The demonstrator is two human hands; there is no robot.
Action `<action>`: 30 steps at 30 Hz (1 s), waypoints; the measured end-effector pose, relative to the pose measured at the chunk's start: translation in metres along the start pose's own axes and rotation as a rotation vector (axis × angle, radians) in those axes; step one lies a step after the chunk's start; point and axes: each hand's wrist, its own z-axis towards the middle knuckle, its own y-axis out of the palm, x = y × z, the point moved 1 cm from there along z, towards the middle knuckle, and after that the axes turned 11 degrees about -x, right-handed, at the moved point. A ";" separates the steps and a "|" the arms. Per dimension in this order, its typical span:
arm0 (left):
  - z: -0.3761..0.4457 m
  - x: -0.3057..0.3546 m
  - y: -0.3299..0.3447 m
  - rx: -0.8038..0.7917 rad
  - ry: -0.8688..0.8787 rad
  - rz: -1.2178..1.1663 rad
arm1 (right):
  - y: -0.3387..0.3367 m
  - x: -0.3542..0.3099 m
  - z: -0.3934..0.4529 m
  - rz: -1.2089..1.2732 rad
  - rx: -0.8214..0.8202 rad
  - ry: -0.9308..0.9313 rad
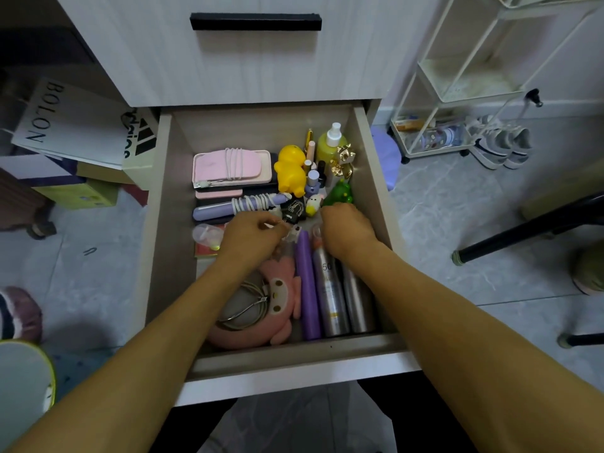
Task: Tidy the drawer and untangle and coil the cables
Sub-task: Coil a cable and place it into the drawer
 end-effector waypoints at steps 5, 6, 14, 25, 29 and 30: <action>0.028 0.025 0.000 0.001 0.186 0.427 | 0.003 0.005 -0.009 0.499 0.137 0.026; 0.034 0.028 0.001 -0.010 0.198 0.532 | 0.006 0.005 -0.010 0.500 0.122 0.028; 0.047 0.027 0.014 -0.154 0.164 1.128 | 0.022 0.002 -0.001 0.273 0.023 -0.026; 0.048 0.001 0.012 -0.042 0.450 0.954 | 0.027 0.004 -0.004 0.257 0.067 0.012; 0.042 -0.004 0.019 -0.152 0.432 1.029 | 0.028 0.004 -0.004 0.263 0.071 -0.020; 0.040 -0.003 0.020 -0.182 0.434 1.053 | 0.027 0.004 -0.005 0.262 0.071 -0.021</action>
